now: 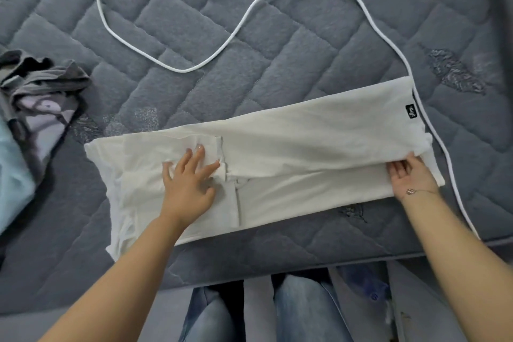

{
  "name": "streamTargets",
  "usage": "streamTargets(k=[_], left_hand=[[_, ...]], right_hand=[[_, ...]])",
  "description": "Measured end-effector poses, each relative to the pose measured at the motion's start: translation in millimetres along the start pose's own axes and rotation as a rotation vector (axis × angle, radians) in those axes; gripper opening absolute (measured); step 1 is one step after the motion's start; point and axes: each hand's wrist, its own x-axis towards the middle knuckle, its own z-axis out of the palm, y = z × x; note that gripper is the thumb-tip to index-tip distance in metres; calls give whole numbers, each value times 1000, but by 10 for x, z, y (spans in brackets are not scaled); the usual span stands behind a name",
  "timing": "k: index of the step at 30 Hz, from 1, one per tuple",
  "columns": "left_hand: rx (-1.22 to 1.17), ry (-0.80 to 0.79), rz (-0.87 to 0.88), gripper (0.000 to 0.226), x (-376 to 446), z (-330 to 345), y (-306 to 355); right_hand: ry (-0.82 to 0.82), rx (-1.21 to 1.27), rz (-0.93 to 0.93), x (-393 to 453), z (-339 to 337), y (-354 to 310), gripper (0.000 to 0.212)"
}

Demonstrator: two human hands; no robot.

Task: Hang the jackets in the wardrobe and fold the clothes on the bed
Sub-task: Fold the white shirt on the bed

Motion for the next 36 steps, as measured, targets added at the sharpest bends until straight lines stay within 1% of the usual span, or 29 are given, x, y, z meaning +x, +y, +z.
streamTargets(k=[2, 3, 4, 5, 7, 8, 10, 12, 13, 14, 15, 17, 18, 19, 20, 21, 22, 24, 26, 29, 32, 36], left_hand=[[-84, 138, 16, 51, -11, -66, 281], [-103, 183, 42, 43, 33, -85, 443], [-115, 203, 70, 35, 114, -97, 626], [-126, 198, 96, 31, 224, -101, 827], [-147, 145, 171, 32, 501, -94, 1268], [-144, 108, 220, 33, 662, -82, 1499], [-95, 20, 300, 41, 1005, -30, 1959], [-25, -70, 327, 52, 1378, 13, 2375], [-13, -122, 311, 56, 1564, 22, 2552], [-23, -176, 281, 58, 1739, 29, 2709], [-45, -225, 251, 60, 1899, 37, 2849], [-110, -305, 224, 60, 2138, 67, 3071], [-170, -346, 218, 57, 2209, 95, 3163], [-248, -390, 203, 52, 2249, 132, 3246], [-333, -427, 180, 49, 2272, 174, 3326], [-417, -450, 152, 45, 2284, 214, 3403], [-494, -460, 125, 40, 2293, 251, 3469], [-567, -443, 94, 29, 2299, 292, 3577], [-551, -395, 90, 21, 2289, 277, 3640], [-612, -390, 139, 18, 2197, 115, 3606], [-711, -459, 279, 19, 1985, -249, 3402], [-643, -445, 459, 17, 1578, -890, 2766]], right_hand=[[42, -47, -41, 23, -6, -43, 16], [85, -73, -62, 13, -20, -58, 21], [137, -109, -83, -19, -37, -71, 22], [200, -148, -95, -55, -71, -75, 22], [315, -173, -87, -99, -208, -33, 28], [352, -149, -52, -114, -290, 2, 31], [382, -80, 35, -164, -431, 77, 36], [374, -10, 85, -192, -504, 146, 40], [369, 12, 81, -191, -522, 177, 40], [367, 30, 65, -181, -530, 194, 38], [362, 45, 45, -164, -532, 205, 30], [328, 75, 4, -106, -534, 192, 9], [298, 87, -10, -66, -540, 174, 6], [249, 102, -15, -29, -547, 144, 8], [190, 120, -9, 9, -556, 112, 16], [138, 134, 8, 46, -564, 82, 23], [111, 137, 22, 85, -571, 55, 26], [113, 128, 28, 125, -589, -1, 18], [108, 110, -10, 87, -600, -40, 10], [76, 22, -184, -129, -580, -70, 8], [42, -98, -403, -536, -513, -55, 5], [-35, -304, -632, -1250, -373, 212, 8]])
